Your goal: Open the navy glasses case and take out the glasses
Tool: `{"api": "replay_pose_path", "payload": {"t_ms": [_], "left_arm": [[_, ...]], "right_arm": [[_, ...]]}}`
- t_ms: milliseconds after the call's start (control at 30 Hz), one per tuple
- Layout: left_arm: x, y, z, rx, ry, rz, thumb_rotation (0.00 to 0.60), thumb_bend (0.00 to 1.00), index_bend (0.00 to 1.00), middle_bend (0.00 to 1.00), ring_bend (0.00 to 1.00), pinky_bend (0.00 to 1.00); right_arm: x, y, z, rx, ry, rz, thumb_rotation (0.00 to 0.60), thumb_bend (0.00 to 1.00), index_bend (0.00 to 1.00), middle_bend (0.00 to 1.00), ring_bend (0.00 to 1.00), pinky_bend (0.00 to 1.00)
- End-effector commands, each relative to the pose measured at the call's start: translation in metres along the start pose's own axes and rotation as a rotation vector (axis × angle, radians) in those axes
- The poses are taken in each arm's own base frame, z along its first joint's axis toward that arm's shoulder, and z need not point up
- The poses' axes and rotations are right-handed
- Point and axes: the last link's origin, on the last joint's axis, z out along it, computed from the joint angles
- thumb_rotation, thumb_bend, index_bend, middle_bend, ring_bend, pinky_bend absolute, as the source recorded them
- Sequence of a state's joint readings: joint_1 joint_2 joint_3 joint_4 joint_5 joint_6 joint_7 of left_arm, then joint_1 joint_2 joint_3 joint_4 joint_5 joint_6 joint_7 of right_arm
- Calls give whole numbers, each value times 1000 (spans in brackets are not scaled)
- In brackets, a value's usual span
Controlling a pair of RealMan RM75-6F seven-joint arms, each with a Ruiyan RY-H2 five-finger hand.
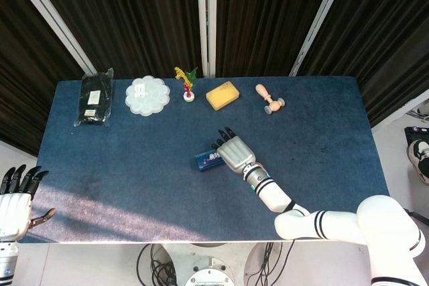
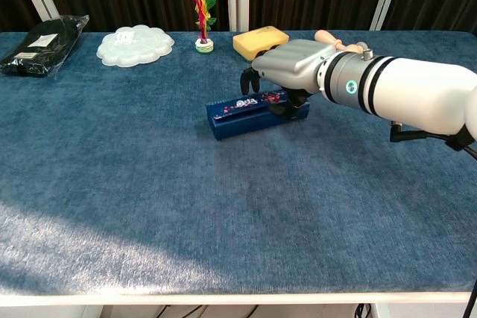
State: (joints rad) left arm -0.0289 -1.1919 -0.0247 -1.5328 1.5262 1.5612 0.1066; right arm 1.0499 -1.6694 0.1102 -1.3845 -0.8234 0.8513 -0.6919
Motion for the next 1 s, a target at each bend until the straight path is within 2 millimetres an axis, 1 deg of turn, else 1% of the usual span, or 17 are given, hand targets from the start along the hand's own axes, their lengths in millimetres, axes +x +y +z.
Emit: {"api": "replay_pose_path", "payload": {"t_ms": [33,100,167,267,433,533,633,667,767,833,867,900,933,967,1000], "left_arm": [[0,0,0,-1,-1,-1,600,0,205,118,0,0],[-1,0,1,-3,0,-2,600,0,205,118,0,0],[0,0,1,-6,2,-2,600,0,205,118,0,0],[-1,0,1,-7,2,-3,600,0,205,117,0,0],[-3,0,2,-9,-2,-7,600,0,205,117,0,0],[-3,1,2,-13,-1,-7,600,0,205,117,0,0],[-3,1,3,-16,-2,-6,600,0,204,117,0,0],[-3,2,3,-16,-1,-5,600,0,204,117,0,0],[-2,2,2,-16,0,-4,600,0,204,117,0,0],[-1,3,2,-16,1,-2,600,0,205,117,0,0],[-1,3,2,-17,1,-1,600,0,205,117,0,0],[0,3,2,-18,2,0,600,0,205,117,0,0],[0,3,2,-18,3,0,600,0,205,117,0,0],[0,3,1,-16,4,1,600,0,204,117,0,0],[1,2,1,-13,5,1,600,0,205,117,0,0]], "right_arm": [[-1,3,-2,-11,-4,-4,600,581,373,249,26,0],[-2,7,-4,-22,-11,-2,600,614,389,253,30,0],[-3,12,-8,-35,-18,-1,600,628,405,258,34,0],[-4,26,-18,-71,-39,11,600,637,425,270,43,0],[-2,56,-35,-164,-83,45,600,666,471,295,52,0],[1,67,-34,-205,-88,61,600,676,492,309,53,0],[3,72,-27,-233,-79,75,600,660,496,312,53,0],[2,73,-23,-239,-78,77,600,636,491,312,53,0],[0,72,-16,-249,-74,71,600,529,437,308,53,0],[-2,71,-12,-260,-70,71,600,474,371,300,53,0],[-2,70,-10,-264,-66,72,600,425,309,287,53,0],[-2,69,-10,-266,-53,76,600,370,222,261,49,0],[-1,68,-10,-266,-38,82,600,349,182,247,47,0],[2,67,-12,-264,-11,92,600,319,104,214,38,0],[5,66,-15,-257,17,100,600,295,55,190,29,0]]}}
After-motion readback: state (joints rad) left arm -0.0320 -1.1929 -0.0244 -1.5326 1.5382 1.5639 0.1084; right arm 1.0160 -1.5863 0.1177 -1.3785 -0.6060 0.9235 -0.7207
